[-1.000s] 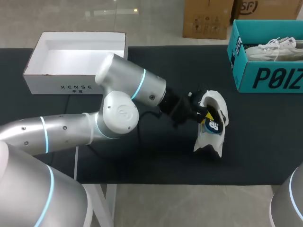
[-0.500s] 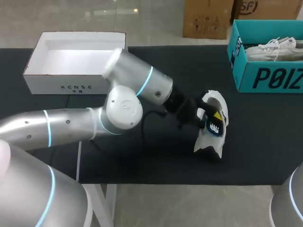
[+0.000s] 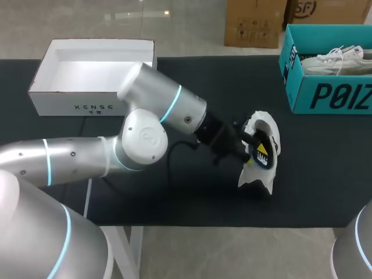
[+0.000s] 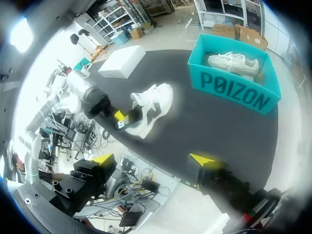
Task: Take the shoe out of the shoebox, open the shoe tongue, remove and reinsert the insole, then place the shoe into the shoebox
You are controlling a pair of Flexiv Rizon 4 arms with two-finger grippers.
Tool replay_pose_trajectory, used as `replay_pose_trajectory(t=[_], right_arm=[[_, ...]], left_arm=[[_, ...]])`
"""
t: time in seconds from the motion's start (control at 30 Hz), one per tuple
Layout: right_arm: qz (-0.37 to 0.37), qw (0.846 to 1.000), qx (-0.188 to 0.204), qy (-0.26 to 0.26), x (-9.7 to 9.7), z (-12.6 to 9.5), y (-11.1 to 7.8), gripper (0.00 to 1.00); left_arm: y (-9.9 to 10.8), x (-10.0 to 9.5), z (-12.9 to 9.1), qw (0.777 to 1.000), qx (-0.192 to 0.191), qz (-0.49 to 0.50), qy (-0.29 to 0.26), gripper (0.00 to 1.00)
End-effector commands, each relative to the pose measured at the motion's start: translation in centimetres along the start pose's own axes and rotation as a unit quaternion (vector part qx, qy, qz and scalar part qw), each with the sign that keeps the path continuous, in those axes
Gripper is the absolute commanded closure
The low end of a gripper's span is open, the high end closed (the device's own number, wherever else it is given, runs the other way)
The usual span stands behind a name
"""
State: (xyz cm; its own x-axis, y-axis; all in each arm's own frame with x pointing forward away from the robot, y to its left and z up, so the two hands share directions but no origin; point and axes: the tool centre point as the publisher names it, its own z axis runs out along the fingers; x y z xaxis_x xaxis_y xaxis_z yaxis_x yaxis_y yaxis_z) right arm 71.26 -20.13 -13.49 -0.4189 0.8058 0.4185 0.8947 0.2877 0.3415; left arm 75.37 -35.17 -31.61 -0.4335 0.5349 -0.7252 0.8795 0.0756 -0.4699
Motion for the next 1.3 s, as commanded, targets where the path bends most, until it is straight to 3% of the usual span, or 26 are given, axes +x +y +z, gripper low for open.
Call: replay_pose_trajectory(t=[0.03, 0.27, 0.7, 0.9, 0.97, 1.0, 1.03, 1.3], right_arm=[[0.0, 1.0, 0.002, 0.0, -0.1, 0.0, 0.1, 0.0], [0.0, 1.0, 0.002, 0.0, -0.1, 0.0, 0.1, 0.0], [0.0, 1.0, 0.002, 0.0, -0.1, 0.0, 0.1, 0.0], [0.0, 1.0, 0.002, 0.0, -0.1, 0.0, 0.1, 0.0], [0.0, 1.0, 0.002, 0.0, -0.1, 0.0, 0.1, 0.0], [0.0, 1.0, 0.002, 0.0, -0.1, 0.0, 0.1, 0.0], [0.0, 1.0, 0.002, 0.0, -0.1, 0.0, 0.1, 0.0], [0.0, 1.0, 0.002, 0.0, -0.1, 0.0, 0.1, 0.0]], left_arm=[[-0.4, 0.2, -0.1, 1.0, 0.0, 0.0, -0.003, 1.0], [-0.6, 0.3, -0.1, 1.0, 0.007, 0.013, -0.009, 1.0], [4.3, -0.3, 1.2, 0.999, -0.015, 0.047, 0.014, 1.0], [4.2, -1.1, 1.7, 0.999, -0.005, 0.046, 0.011, 1.0], [3.5, -1.1, 1.7, 0.999, 0.006, 0.042, 0.012, 0.81], [3.2, -1.0, 1.7, 0.999, 0.01, 0.04, 0.012, 0.15], [2.9, -0.9, 1.6, 0.999, 0.011, 0.039, 0.012, 0.0], [1.5, -0.4, -0.2, 0.999, 0.02, 0.029, 0.008, 0.0]])
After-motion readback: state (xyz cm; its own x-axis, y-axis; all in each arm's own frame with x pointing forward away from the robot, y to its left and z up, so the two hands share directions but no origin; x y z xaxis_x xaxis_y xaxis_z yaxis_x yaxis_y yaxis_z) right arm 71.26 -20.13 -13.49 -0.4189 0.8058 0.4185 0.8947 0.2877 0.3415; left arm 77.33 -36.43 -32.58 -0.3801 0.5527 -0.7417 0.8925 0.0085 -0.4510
